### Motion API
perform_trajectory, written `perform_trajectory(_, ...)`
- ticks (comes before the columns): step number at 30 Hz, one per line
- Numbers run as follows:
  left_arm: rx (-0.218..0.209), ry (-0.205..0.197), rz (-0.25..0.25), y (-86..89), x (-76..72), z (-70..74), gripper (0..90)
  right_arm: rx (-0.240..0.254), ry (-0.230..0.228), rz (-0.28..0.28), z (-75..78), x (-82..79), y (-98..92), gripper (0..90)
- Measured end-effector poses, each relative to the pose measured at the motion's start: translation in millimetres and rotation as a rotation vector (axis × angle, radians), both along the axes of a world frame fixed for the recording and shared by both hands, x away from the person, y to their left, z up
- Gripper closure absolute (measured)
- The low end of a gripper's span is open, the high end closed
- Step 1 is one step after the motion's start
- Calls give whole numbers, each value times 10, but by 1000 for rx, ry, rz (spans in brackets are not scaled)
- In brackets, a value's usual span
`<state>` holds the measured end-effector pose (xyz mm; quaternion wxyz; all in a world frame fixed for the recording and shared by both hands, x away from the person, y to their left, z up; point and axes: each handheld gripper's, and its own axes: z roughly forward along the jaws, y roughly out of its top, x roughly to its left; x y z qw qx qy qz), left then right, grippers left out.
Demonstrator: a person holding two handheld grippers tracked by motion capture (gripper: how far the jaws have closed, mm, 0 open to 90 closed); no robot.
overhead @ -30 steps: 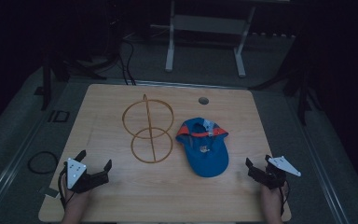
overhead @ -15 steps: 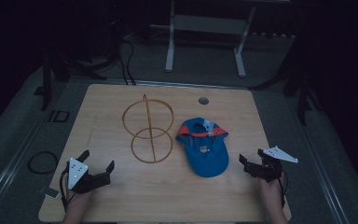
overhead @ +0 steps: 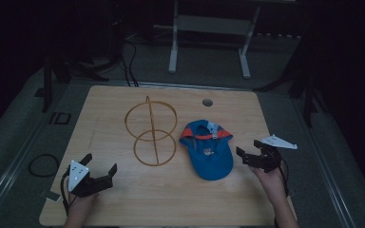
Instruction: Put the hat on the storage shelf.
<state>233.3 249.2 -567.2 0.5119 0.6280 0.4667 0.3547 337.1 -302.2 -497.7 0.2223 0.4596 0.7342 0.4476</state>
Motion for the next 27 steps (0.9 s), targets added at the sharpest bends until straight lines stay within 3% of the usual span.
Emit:
perform_trajectory(3,-21,19,-39,-16,7,0,5,-6,-10,27,49,61,78,183)
perform_trajectory(11,30,32,-61,-75,6,5,6,-33,-34,62,163,270,246,229)
perform_trajectory(13,29,47,-80,-77,5,13,5,-27,-39,75,196,324,277,229)
perform_trajectory(17,65,67,-94,-107,10,5,5,-39,-50,104,227,397,334,271)
perform_trajectory(20,93,65,-95,-126,9,3,5,-38,-41,118,223,451,394,268)
perform_trajectory(27,106,68,-90,-122,12,-3,5,-71,-21,142,196,578,524,232)
